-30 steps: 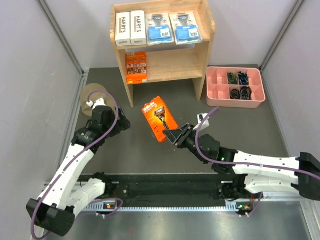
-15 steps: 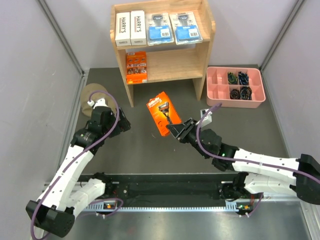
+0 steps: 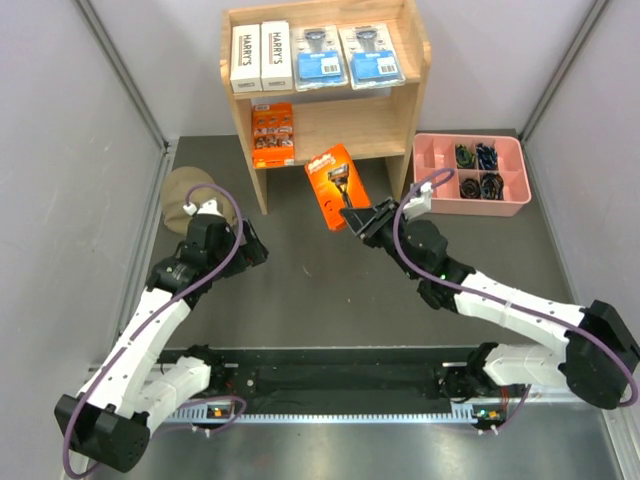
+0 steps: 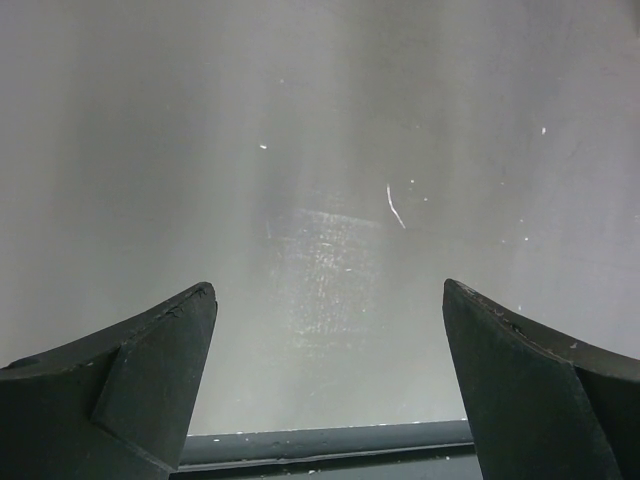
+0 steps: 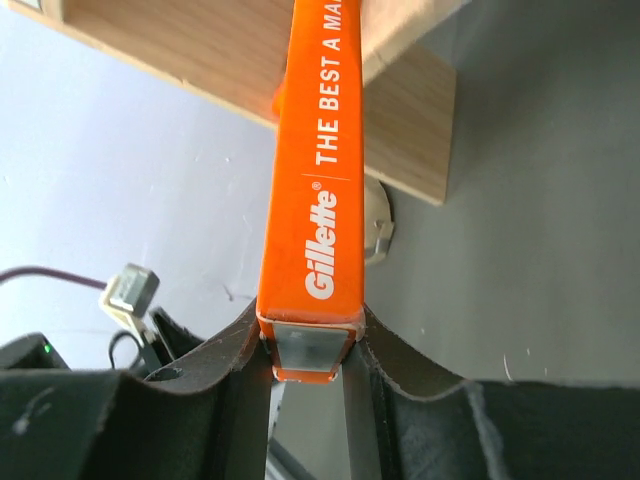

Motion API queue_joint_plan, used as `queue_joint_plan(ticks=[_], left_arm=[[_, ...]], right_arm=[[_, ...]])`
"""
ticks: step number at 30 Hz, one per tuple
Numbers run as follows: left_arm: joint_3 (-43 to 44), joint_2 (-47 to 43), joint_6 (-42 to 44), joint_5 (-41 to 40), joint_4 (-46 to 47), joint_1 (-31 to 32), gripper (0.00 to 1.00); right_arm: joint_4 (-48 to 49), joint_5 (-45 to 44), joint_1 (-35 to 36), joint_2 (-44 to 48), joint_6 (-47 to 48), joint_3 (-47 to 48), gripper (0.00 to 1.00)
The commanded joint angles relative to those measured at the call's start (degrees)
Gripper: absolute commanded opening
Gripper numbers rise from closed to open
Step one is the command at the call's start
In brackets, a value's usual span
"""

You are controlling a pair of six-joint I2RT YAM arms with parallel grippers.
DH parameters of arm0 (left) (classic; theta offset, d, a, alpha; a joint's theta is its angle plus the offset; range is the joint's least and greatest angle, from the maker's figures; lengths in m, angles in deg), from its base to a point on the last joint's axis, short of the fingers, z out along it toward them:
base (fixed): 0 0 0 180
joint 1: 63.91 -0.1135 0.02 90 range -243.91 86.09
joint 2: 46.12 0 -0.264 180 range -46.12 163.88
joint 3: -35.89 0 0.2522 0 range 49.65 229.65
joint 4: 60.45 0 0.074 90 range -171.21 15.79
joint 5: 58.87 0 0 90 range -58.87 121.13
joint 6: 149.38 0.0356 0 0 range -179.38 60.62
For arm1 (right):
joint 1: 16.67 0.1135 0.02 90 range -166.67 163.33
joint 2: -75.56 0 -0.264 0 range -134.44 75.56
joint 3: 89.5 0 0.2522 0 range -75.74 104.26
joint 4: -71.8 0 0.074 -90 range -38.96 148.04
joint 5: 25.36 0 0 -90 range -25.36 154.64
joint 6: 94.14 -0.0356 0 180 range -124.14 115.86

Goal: Place and organize the shaving razors onto the shelf

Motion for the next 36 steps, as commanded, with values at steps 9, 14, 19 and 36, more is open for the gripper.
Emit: queue_joint_plan(ticks=[9, 14, 19, 36], left_arm=[[-2.9, -0.4, -1.1, 3.3, 4.3, 0.0, 0.99], [-3.6, -0.7, -1.3, 4.1, 4.4, 0.0, 0.99], [-4.0, -1.7, -1.6, 4.2, 4.0, 0.0, 0.99], [-6.0, -4.6, -1.7, 4.4, 2.7, 0.0, 0.99]], right_arm=[[8.8, 9.8, -9.8, -11.0, 0.8, 14.1, 0.16], [9.8, 11.3, -11.8, -16.4, 0.3, 20.2, 0.16], [10.7, 11.3, -12.9, -20.9, -0.9, 25.0, 0.15], [8.1, 10.4, -14.1, -38.5, -6.4, 42.1, 0.14]])
